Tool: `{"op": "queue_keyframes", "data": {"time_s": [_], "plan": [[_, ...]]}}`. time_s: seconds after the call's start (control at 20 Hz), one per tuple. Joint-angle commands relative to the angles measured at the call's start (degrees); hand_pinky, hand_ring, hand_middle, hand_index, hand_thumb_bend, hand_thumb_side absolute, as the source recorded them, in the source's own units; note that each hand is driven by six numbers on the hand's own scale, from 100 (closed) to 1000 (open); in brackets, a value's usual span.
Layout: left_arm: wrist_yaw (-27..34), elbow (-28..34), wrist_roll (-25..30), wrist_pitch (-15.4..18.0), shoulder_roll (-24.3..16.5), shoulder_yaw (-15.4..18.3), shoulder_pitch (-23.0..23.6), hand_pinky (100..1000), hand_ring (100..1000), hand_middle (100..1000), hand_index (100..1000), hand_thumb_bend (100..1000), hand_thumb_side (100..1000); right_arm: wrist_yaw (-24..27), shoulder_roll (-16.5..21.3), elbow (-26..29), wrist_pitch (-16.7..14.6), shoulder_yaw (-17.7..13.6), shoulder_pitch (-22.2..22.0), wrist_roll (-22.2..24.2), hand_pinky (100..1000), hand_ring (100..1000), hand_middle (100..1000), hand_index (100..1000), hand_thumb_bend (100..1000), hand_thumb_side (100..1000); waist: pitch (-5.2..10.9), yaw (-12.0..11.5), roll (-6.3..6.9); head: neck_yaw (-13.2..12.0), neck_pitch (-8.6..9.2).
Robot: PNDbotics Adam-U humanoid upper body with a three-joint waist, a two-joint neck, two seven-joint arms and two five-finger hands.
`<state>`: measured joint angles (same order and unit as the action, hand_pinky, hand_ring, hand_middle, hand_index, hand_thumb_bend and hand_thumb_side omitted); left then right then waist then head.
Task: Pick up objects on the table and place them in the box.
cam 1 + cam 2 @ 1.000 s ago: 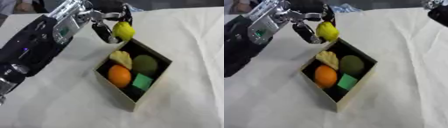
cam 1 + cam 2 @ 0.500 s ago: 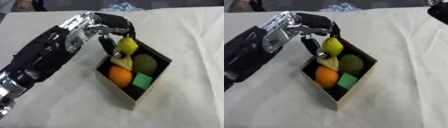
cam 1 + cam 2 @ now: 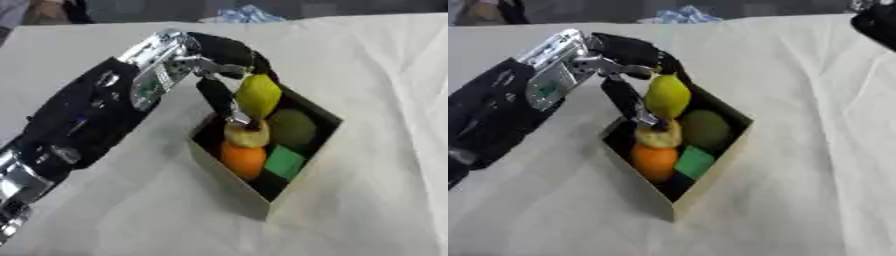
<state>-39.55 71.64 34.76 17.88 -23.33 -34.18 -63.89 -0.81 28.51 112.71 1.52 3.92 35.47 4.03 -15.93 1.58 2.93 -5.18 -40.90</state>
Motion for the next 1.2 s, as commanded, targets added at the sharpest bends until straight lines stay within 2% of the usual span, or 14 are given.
{"op": "queue_keyframes", "data": {"time_s": [0.05,0.15,0.3,0.5,0.65,0.7,0.8,0.85,0.95,1.05,1.2], "plan": [[-0.82,3.27,-1.39,-0.51,-2.2,1.66,-0.57,861,863,857,966,749,772,-0.01,0.79,1.29,0.06,-0.25,0.57,-0.17,917,906,669,745,100,401,1.45,-0.09,-0.13,0.17,-0.21],[-0.54,6.02,-2.16,-0.59,-3.2,2.71,-0.58,860,863,859,969,747,773,-0.09,0.79,1.38,0.05,-0.27,0.58,-0.23,917,906,670,745,100,398,1.55,-0.25,-0.08,0.43,-0.37],[0.47,9.53,-1.62,-0.98,-4.3,3.59,-0.23,864,868,872,974,795,802,-0.17,0.7,1.48,0.06,-0.28,0.62,-0.36,917,905,670,745,100,396,1.6,-0.3,-0.08,0.52,-0.54],[1.89,10.84,-0.51,-1.82,-4.17,4.01,-0.01,859,860,866,969,802,816,-0.27,0.44,1.62,0.04,-0.27,0.7,-0.49,916,905,670,745,100,393,1.69,-0.09,-0.25,0.41,-0.62],[2.47,11.23,-0.84,-2.49,-4.27,4.41,0.19,849,851,855,965,761,799,-0.35,0.44,1.65,0.06,-0.32,0.68,-0.62,916,905,671,745,100,392,1.71,-0.09,-0.27,0.48,-0.67],[2.57,11.59,-1.39,-2.86,-4.51,4.8,0.35,839,841,844,956,682,770,-0.36,0.44,1.66,0.06,-0.32,0.67,-0.66,916,905,671,745,100,392,1.73,-0.16,-0.25,0.56,-0.67],[2.51,12.58,-3.34,-4.18,-5.19,5.9,0.95,834,834,838,950,652,764,-0.34,0.37,1.74,0.05,-0.26,0.73,-0.67,916,905,671,745,100,391,1.76,-0.28,-0.21,0.68,-0.68],[2.46,13.1,-4.76,-5.15,-5.64,7.01,1.49,818,811,815,922,565,748,-0.27,0.33,1.8,0.0,-0.24,0.82,-0.69,916,905,672,745,100,387,1.77,-0.41,-0.22,0.8,-0.66],[2.6,15.38,-10.47,-8.59,-7.03,11.58,4.18,804,776,784,869,440,708,-0.39,0.22,1.86,-0.09,-0.24,1.22,-0.82,915,904,673,746,100,377,1.74,-0.6,-0.27,1.1,-0.67],[4.24,18.56,-17.63,-12.44,-8.1,17.17,8.1,790,745,759,831,363,659,-0.67,-0.02,1.88,-0.32,-0.18,1.69,-1.04,915,905,675,747,100,376,1.61,-0.72,-0.37,1.4,-0.52],[10.67,23.88,-29.89,-18.36,-8.32,26.29,14.7,769,701,730,791,279,627,-1.17,-0.28,1.88,-0.33,-0.18,1.87,-1.24,915,908,680,751,100,377,1.33,-1.12,-0.64,2.12,-0.23]]}}
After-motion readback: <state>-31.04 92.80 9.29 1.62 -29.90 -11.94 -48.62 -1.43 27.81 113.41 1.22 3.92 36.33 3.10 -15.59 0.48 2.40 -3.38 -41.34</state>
